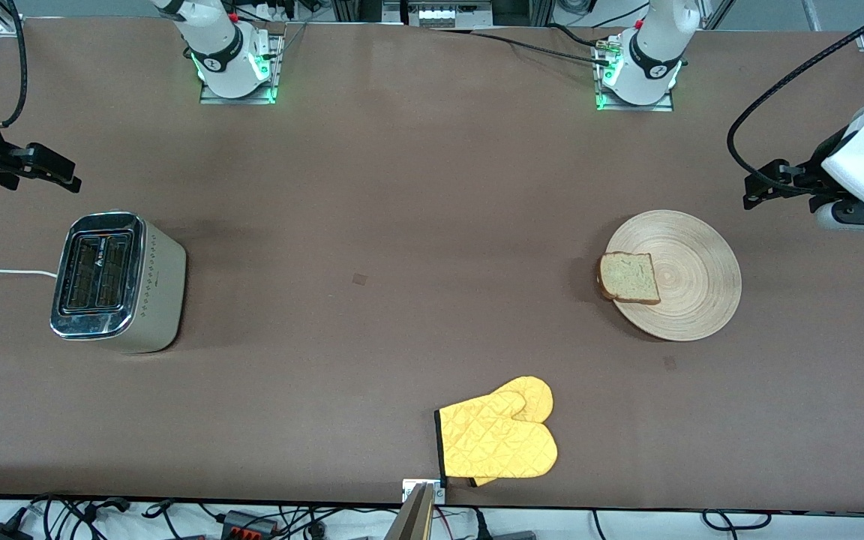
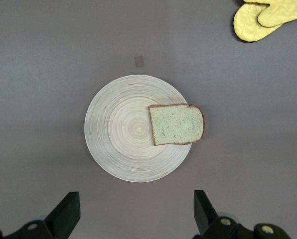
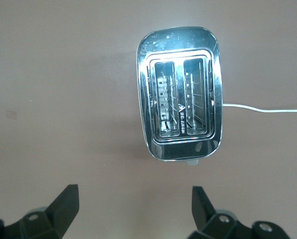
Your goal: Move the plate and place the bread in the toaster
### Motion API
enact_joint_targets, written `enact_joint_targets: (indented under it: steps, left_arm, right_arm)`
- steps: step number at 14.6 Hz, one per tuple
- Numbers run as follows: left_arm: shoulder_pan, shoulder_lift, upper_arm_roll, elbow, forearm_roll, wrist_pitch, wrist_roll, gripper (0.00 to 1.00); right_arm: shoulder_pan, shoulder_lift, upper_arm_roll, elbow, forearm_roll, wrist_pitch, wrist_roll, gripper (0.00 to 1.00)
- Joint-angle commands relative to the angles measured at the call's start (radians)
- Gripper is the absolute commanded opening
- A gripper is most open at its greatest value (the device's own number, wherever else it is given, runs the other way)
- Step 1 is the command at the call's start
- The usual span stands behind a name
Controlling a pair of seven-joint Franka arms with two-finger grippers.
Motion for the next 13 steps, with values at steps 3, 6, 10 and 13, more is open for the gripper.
enact_joint_targets:
  steps: [3,6,10,13]
  left_arm:
    - [0.007,0.036,0.003,0.038,-0.002,-0.070,0.013,1.00]
    - [0.036,0.102,0.017,0.041,0.000,-0.070,0.015,1.00]
    - [0.171,0.264,0.015,0.180,-0.011,-0.061,0.088,1.00]
    - [0.272,0.314,0.015,0.203,-0.107,-0.061,0.107,1.00]
  right_arm:
    - [-0.004,0.007,0.000,0.031,0.003,-0.019,-0.015,1.00]
    - [-0.003,0.009,0.000,0.031,0.003,-0.019,-0.015,1.00]
    - [-0.003,0.012,0.000,0.031,0.003,-0.019,-0.014,1.00]
    - [-0.003,0.012,0.000,0.033,0.006,-0.017,-0.012,1.00]
